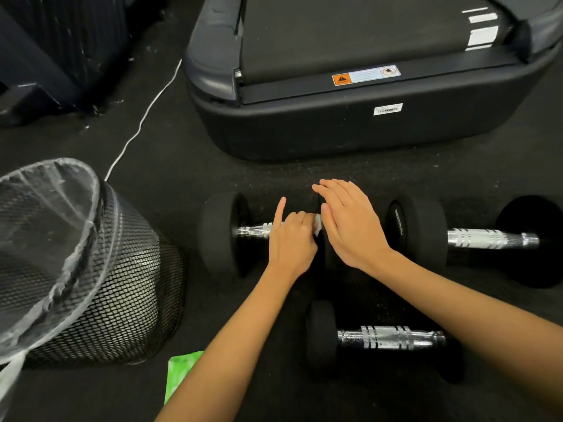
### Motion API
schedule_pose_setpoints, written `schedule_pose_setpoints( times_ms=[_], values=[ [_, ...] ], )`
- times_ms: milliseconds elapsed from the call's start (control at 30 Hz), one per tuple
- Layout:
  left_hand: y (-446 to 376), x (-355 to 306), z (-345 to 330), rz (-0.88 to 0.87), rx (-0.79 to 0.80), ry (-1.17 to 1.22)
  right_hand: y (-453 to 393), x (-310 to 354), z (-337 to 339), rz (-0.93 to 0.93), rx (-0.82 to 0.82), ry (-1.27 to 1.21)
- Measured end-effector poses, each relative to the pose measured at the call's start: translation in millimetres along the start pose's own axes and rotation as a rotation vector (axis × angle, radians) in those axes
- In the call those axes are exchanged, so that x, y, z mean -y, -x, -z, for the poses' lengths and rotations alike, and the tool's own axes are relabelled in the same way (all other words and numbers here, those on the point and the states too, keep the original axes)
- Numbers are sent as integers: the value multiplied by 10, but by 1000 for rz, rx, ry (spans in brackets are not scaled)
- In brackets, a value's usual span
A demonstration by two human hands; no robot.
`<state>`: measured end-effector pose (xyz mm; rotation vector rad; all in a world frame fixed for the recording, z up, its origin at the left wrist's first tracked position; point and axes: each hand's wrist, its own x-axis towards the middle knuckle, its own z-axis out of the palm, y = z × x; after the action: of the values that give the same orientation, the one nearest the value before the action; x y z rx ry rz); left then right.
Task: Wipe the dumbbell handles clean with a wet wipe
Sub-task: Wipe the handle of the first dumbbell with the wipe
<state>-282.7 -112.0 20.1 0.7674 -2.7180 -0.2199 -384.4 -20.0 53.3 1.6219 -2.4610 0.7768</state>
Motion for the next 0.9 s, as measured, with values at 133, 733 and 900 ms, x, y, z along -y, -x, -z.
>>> schedule_pose_setpoints(
  times_ms=[133, 733, 900],
  values=[
    [-99, -142, 83, 132, 40, -12, -33, -19, 14, -5, 8, -18],
    [138, 50, -110, -45, -252, 75, 16, 2, 10, 15, 7, 8],
    [110, -44, -85, 146, -259, 208, 25, 7, 30, 18, -17, 4]
  ],
)
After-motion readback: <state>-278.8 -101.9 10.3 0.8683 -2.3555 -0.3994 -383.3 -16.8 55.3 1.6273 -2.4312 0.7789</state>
